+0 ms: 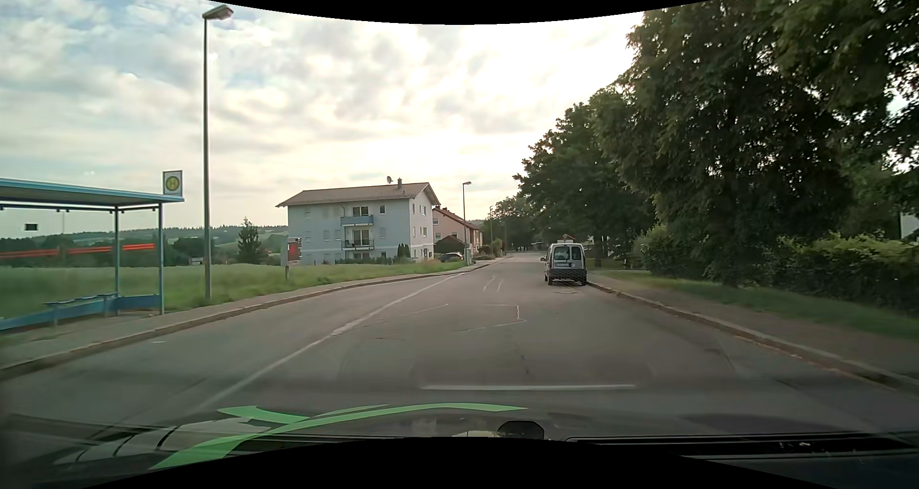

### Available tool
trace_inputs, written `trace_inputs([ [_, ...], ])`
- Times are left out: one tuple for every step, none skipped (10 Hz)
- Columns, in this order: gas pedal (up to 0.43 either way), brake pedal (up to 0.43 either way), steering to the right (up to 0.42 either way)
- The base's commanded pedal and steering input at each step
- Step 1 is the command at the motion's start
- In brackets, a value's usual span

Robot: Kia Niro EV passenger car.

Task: Follow the waypoints while adhering to traffic rules and regulations

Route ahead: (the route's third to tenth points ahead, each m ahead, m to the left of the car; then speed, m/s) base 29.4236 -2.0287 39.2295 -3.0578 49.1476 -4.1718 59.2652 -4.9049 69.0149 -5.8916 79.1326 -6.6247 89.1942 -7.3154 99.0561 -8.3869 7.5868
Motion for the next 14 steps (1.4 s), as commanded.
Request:
trace_inputs([
  [0.079,0.000,0.004],
  [0.079,0.000,0.004],
  [0.079,0.000,0.005],
  [0.079,0.000,0.007],
  [0.079,0.000,0.006],
  [0.079,0.000,0.006],
  [0.079,0.000,0.006],
  [0.079,0.000,0.006],
  [0.079,0.000,0.008],
  [0.079,0.000,0.009],
  [0.079,0.000,0.010],
  [0.079,0.000,0.012],
  [0.079,0.000,0.012],
  [0.079,0.000,0.015],
])
